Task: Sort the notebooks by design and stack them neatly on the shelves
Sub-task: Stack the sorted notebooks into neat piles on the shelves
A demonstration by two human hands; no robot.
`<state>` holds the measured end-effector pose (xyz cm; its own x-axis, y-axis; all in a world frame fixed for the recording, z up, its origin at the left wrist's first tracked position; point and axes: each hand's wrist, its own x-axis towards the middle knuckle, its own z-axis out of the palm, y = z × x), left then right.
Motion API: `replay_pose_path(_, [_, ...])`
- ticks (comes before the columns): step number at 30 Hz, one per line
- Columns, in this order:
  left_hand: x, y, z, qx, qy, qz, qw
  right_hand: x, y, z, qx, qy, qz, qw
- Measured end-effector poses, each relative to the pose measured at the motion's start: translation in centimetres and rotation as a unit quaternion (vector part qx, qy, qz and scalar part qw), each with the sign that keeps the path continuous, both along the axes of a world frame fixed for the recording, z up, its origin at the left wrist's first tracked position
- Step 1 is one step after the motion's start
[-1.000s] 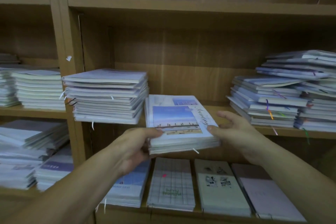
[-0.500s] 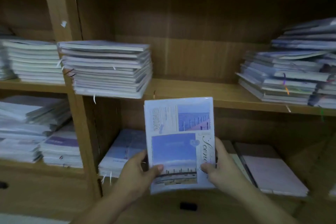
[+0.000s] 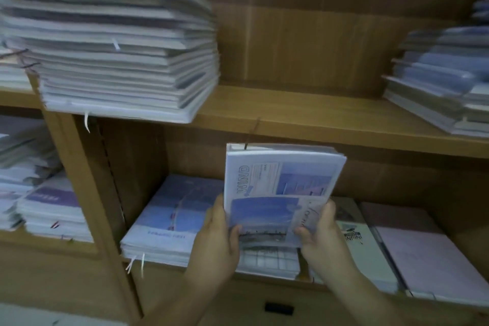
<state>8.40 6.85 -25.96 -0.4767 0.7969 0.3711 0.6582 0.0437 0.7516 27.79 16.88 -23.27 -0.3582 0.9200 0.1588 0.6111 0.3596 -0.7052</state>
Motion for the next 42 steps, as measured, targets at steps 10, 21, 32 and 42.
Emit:
replay_pose_path(10, [-1.1,1.5,-3.7,-0.037,0.018,-0.019,0.999,0.0,1.9,-3.6,-0.033,0.016,-0.004,0.999])
replay_pose_path(21, [-1.5,1.6,-5.5,-0.094,0.025,-0.015,0.995,-0.1,2.1,-5.7,-0.058,0.01,0.003,0.998])
replay_pose_path(32, [-2.4,0.9,-5.3,-0.091,0.046,-0.046,0.994,0.3,2.0,-5.2,-0.084,0.02,0.04,0.995])
replay_pose_path(42, [-2.6,-1.2,-2.4,-0.128,-0.077,-0.097,0.984,2.8,1.8,-4.8,-0.125,0.042,0.092,0.987])
